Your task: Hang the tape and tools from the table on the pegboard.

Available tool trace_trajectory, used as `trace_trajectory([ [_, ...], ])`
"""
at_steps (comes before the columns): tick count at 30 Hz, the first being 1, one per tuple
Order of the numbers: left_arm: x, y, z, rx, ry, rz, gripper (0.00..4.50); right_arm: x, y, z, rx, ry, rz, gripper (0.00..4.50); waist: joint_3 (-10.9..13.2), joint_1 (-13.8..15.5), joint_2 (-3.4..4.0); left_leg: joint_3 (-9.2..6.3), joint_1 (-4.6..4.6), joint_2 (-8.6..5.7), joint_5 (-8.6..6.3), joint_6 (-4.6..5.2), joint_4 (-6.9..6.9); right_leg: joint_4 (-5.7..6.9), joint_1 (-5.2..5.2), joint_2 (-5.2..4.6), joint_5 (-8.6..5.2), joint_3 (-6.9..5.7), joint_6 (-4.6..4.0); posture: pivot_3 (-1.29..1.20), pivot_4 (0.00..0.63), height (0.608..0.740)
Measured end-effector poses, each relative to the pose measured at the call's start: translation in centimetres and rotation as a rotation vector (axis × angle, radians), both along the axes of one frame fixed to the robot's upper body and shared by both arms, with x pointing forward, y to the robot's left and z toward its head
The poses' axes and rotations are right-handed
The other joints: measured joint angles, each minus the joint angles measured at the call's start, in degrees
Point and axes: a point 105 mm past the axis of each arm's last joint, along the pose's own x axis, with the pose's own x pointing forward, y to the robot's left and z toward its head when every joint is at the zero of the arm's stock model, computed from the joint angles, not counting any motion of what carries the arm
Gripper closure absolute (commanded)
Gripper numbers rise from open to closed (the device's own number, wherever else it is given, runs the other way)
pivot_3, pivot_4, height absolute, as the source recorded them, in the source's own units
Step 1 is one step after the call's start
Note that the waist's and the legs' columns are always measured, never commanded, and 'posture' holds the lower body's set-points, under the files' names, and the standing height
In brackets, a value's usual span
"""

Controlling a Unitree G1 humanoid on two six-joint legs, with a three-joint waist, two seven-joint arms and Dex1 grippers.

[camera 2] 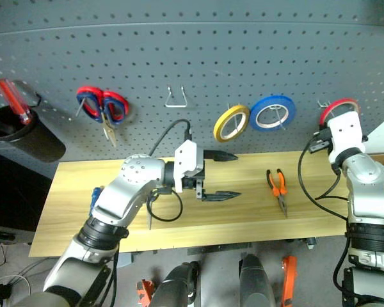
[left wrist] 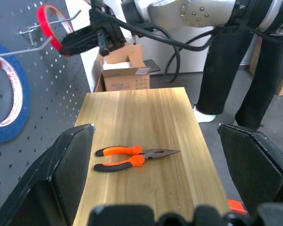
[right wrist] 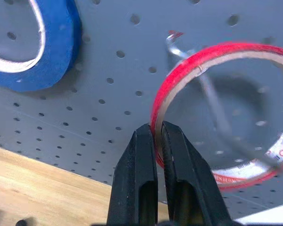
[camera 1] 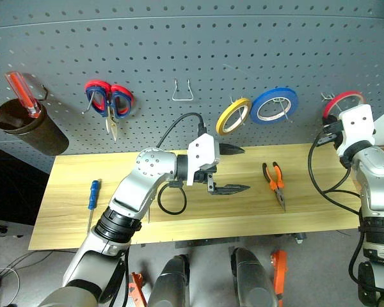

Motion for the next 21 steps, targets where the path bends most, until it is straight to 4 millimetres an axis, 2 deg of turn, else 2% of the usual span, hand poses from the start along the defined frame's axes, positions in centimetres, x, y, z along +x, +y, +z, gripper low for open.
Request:
trace_trajectory([
  [5, 0.4, 1.2, -1.1, 0.034, 0.009, 0.039, 0.0, -1.2, 0.3, -2.8, -0.002, 0.07, -0.008, 2.11, 0.02, -0.03, 0.05, 0.01, -0.02, 0.02, 0.0, 0.0, -0.01, 0.03, -0.07, 0.0, 0.0, 0.02, 0.0, -0.16, 0.336, 0.74],
  [9, 0.8, 2.9, -2.2, 0.089, 0.007, 0.086, 0.0, -3.3, 1.5, -4.7, 0.047, 0.121, -0.046, 0.69, 0.04, -0.12, 0.07, -0.01, -0.01, 0.04, 0.0, 0.0, -0.02, 0.07, -0.12, 0.01, 0.0, 0.05, 0.0, -0.17, 0.341, 0.74],
  [11, 1.1, 4.3, -2.9, 0.121, 0.014, 0.125, 0.0, -4.8, 2.9, -5.9, 0.125, 0.165, -0.06, 0.03, 0.04, -0.33, 0.08, -0.17, 0.0, 0.12, 0.0, 0.0, -0.06, 0.1, -0.17, 0.06, 0.02, 0.03, -0.03, -0.17, 0.342, 0.74],
  [13, 1.6, 5.8, -3.6, 0.153, 0.033, 0.171, 0.0, -5.9, 4.4, -7.3, 0.205, 0.239, -0.069, 0.03, 0.11, -0.5, 0.18, -0.16, -0.02, 0.08, 0.0, 0.0, -0.05, 0.16, -0.25, 0.0, 0.04, 0.09, -0.06, -0.17, 0.346, 0.74],
  [15, 1.6, 6.9, -4.1, 0.192, 0.041, 0.183, 0.0, -6.3, 5.6, -7.8, 0.285, 0.285, -0.082, 0.03, 0.15, -0.59, 0.25, -0.12, 0.0, 0.09, 0.0, 0.0, -0.02, 0.16, -0.27, 0.0, 0.14, 0.09, -0.09, -0.18, 0.35, 0.74],
  [19, 1.6, 9.4, -5.7, 0.296, 0.075, 0.213, 0.0, -6.0, 8.9, -8.5, 0.34, 0.388, -0.061, 0.03, 0.17, -0.71, 0.28, -0.1, 0.01, 0.14, 0.0, -0.01, -0.02, 0.45, -0.49, 0.02, 0.19, 0.06, -0.17, -0.19, 0.351, 0.74],
  [21, 1.7, 9.9, -6.3, 0.31, 0.096, 0.224, 0.0, -5.6, 10.0, -8.8, 0.341, 0.421, -0.041, 0.03, 0.22, -0.64, 0.29, 0.0, -0.03, 0.14, 0.01, -0.01, -0.02, 0.61, -0.65, 0.01, 0.18, 0.07, -0.18, -0.19, 0.349, 0.74],
])
